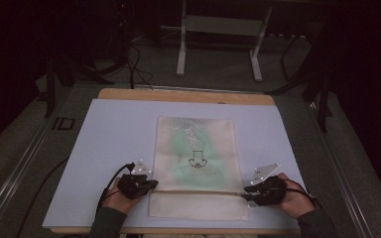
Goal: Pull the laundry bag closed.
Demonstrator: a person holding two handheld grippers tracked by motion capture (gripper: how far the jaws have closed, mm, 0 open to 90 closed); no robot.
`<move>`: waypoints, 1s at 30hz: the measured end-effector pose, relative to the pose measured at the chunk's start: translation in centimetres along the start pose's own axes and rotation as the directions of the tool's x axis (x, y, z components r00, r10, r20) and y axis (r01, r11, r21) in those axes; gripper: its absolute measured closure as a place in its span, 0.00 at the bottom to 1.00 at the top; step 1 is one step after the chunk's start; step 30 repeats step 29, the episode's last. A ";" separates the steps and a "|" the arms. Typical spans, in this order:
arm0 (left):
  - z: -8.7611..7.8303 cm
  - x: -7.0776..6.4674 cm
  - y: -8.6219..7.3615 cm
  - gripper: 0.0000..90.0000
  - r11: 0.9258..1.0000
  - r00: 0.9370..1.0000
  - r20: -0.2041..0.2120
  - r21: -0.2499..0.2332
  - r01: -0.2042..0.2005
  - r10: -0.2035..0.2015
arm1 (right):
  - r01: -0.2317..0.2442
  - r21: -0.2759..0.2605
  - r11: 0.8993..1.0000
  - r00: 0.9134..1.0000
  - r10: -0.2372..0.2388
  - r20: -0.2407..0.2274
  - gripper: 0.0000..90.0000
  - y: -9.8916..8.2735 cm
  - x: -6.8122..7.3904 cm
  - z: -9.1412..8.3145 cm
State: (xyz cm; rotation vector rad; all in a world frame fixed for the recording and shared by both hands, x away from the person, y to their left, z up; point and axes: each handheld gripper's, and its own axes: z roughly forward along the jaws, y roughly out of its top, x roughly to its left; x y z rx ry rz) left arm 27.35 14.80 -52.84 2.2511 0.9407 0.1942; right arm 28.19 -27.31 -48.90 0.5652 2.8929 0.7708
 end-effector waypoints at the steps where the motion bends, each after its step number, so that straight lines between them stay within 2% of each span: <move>1: 0.0 0.0 0.0 0.99 1.000 1.000 0.001 0.000 0.001 -0.001 | -0.002 -0.004 1.000 1.000 0.002 0.005 0.76 -0.1 0.0 -0.1; 3: 0.0 0.0 0.0 0.99 1.000 1.000 0.003 -0.001 0.006 -0.006 | -0.006 -0.005 1.000 1.000 0.006 0.009 0.75 -0.1 0.0 -0.1; 10: 0.0 -0.1 -0.1 0.96 1.000 1.000 0.009 -0.008 0.008 -0.008 | -0.073 -0.049 0.996 0.996 0.075 0.049 0.71 -0.8 -0.4 -0.7; 11: -0.1 0.1 -0.2 0.96 1.000 1.000 0.019 -0.011 0.019 -0.019 | -0.080 -0.055 0.995 0.995 0.083 0.056 0.70 -0.9 -0.5 -0.7; 15: -0.1 -0.1 -0.1 0.97 1.000 1.000 0.009 -0.009 0.010 -0.010 | -0.106 -0.077 0.991 0.991 0.112 0.069 0.67 -1.2 -0.6 -0.9; 20: -0.1 -0.1 0.0 0.97 1.000 1.000 0.003 -0.006 0.004 -0.004 | -0.158 -0.124 0.980 0.979 0.172 0.107 0.61 -1.9 -1.1 -1.2; 22: -0.1 -0.1 0.0 0.97 1.000 1.000 0.003 -0.006 0.004 -0.004 | -0.166 -0.132 0.977 0.977 0.181 0.109 0.61 -2.1 -1.3 -1.2; 26: 0.0 -0.2 0.0 0.97 1.000 1.000 0.000 -0.004 -0.001 0.001 | -0.200 -0.156 0.967 0.965 0.222 0.141 0.57 -2.6 -1.6 -0.9; 27: 0.0 -0.2 0.0 0.97 1.000 1.000 0.000 -0.004 -0.001 0.001 | -0.200 -0.156 0.967 0.965 0.222 0.141 0.57 -2.6 -1.6 -0.9; 28: 0.0 -0.2 0.0 0.97 1.000 1.000 0.000 -0.004 -0.001 0.001 | -0.205 -0.165 0.965 0.962 0.230 0.149 0.57 -2.7 -1.7 -0.9; 29: -0.1 -0.2 0.0 0.97 1.000 1.000 -0.001 -0.008 0.002 -0.002 | -0.223 -0.190 0.956 0.951 0.256 0.171 0.54 -2.8 -1.8 -0.8; 30: -0.1 -0.2 0.0 0.97 1.000 1.000 -0.001 -0.008 0.002 -0.002 | -0.223 -0.190 0.956 0.951 0.256 0.171 0.54 -2.8 -1.8 -0.8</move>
